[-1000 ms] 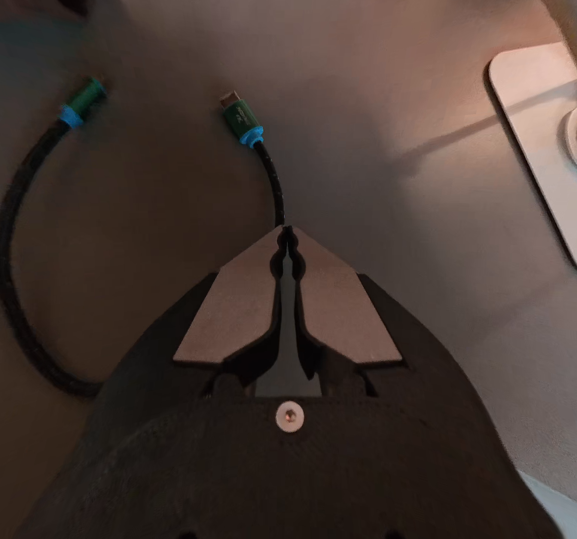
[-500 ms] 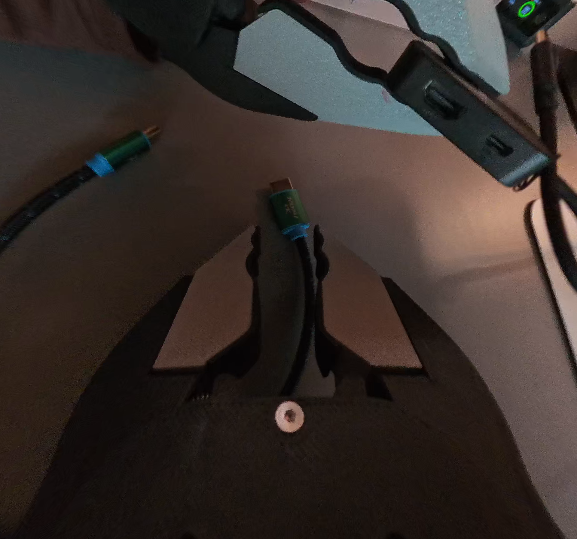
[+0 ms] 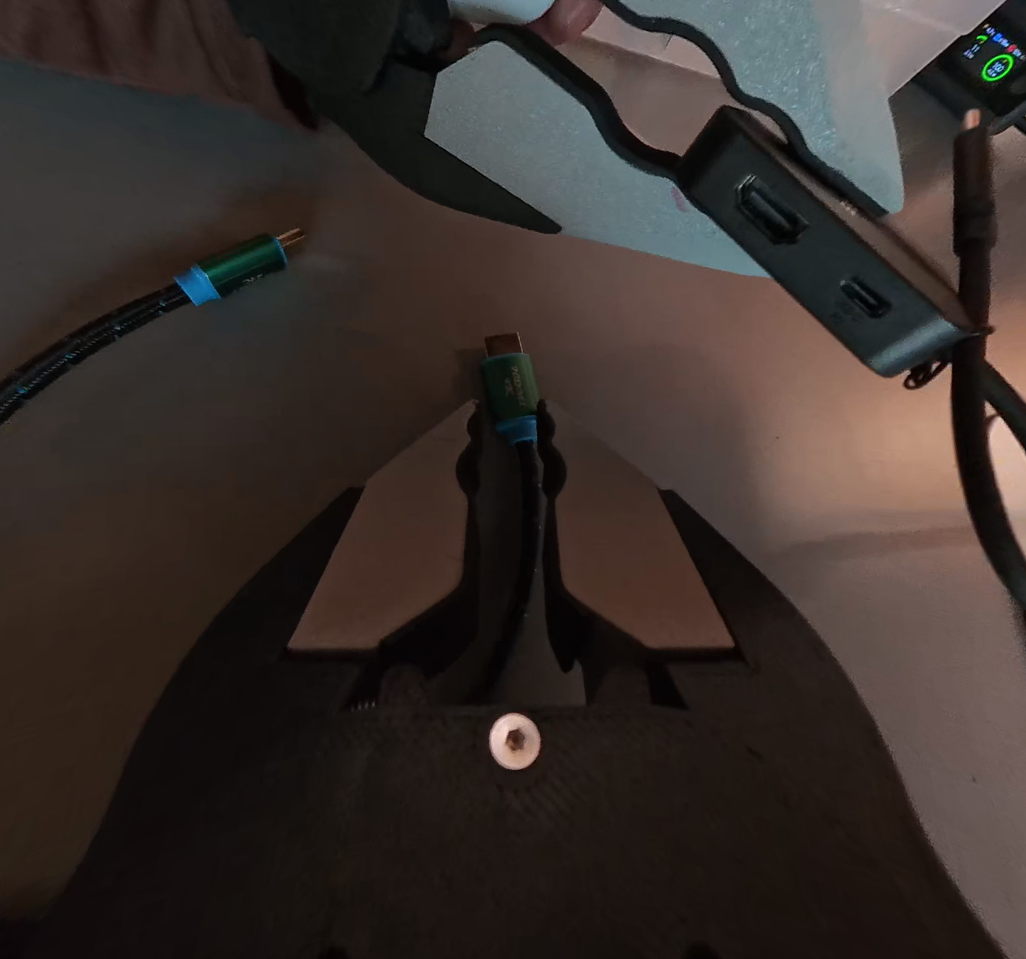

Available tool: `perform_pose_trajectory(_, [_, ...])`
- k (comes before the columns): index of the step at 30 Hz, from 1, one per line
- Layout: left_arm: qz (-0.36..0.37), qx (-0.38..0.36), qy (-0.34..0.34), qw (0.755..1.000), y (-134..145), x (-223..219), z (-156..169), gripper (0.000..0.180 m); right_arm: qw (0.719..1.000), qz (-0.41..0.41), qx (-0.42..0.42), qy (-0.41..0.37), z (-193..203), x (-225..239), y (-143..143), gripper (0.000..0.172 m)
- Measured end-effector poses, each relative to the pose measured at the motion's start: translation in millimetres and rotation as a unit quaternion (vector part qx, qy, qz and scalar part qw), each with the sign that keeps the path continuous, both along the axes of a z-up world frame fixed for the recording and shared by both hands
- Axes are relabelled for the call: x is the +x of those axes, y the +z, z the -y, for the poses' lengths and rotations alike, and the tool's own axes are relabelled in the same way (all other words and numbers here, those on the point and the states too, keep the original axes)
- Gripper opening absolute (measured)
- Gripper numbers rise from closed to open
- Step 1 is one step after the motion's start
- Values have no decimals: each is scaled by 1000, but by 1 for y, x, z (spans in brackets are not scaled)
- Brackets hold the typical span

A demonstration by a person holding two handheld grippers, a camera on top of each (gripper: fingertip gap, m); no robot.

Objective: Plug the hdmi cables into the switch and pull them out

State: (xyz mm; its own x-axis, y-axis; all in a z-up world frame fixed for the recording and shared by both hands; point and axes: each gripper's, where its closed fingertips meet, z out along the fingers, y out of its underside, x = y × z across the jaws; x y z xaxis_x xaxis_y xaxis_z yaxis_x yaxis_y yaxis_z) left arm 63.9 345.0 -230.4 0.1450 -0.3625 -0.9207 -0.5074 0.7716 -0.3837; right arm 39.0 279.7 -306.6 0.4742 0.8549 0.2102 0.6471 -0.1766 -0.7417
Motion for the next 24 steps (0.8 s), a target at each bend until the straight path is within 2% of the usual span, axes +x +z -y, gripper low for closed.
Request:
perform_pose_trajectory(6, [-3,-1,0,1000,-2,0,1,11,999,19,28,-6,-2,0,0,12])
perform_pose_trajectory(9, [-6,-1,0,1000,-3,1,1,11,999,27,24,-12,-2,3,-3,18])
perform_pose_trajectory(18, [-7,-1,2,1000,-4,1,0,11,999,34,14,-21,-1,7,-6,15])
perform_pose_trajectory(24, [-45,47,66,996,-12,-5,-21,11,996,7,-10,-87,-7,28,6,14])
